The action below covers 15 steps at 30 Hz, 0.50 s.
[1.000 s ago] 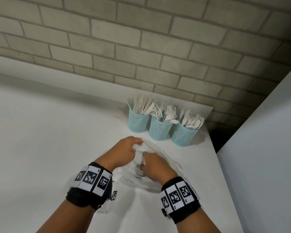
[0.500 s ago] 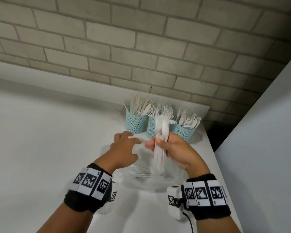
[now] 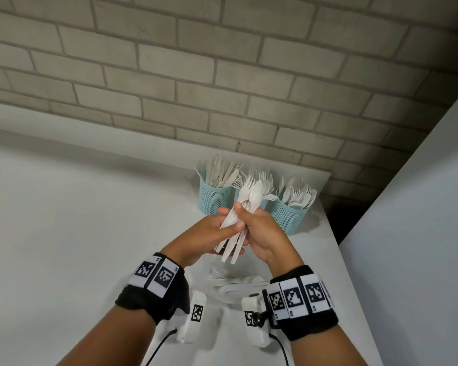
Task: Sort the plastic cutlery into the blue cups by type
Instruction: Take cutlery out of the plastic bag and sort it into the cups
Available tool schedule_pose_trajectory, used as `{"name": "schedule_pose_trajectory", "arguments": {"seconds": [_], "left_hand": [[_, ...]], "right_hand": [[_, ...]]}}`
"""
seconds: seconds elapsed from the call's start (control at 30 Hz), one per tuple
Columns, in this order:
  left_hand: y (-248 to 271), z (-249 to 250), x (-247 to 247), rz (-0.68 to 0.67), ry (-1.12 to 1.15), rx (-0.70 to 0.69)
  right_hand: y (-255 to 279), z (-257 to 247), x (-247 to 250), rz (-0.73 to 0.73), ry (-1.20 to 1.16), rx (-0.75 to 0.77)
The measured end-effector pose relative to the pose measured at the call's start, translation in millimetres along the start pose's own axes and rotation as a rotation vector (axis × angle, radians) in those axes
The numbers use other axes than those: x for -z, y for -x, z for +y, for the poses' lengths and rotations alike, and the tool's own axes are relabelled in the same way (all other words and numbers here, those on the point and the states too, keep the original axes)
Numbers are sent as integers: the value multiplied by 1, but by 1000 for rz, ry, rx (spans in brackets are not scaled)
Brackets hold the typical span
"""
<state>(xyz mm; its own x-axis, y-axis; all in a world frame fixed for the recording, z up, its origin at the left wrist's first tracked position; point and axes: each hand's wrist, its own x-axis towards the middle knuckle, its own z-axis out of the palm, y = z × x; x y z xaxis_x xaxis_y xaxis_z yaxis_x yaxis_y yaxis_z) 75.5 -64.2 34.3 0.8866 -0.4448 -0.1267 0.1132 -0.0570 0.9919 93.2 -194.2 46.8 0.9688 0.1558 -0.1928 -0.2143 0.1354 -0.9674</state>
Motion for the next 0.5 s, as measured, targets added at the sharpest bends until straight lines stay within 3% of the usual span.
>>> {"name": "schedule_pose_trajectory", "arguments": {"seconds": [0.27,0.5], "left_hand": [[-6,-11,-2,0,248,104],[-8,-14,-2,71,276,95]], "right_hand": [[0,5,0,3,11,17],[-6,7,6,171,-55,27]]}}
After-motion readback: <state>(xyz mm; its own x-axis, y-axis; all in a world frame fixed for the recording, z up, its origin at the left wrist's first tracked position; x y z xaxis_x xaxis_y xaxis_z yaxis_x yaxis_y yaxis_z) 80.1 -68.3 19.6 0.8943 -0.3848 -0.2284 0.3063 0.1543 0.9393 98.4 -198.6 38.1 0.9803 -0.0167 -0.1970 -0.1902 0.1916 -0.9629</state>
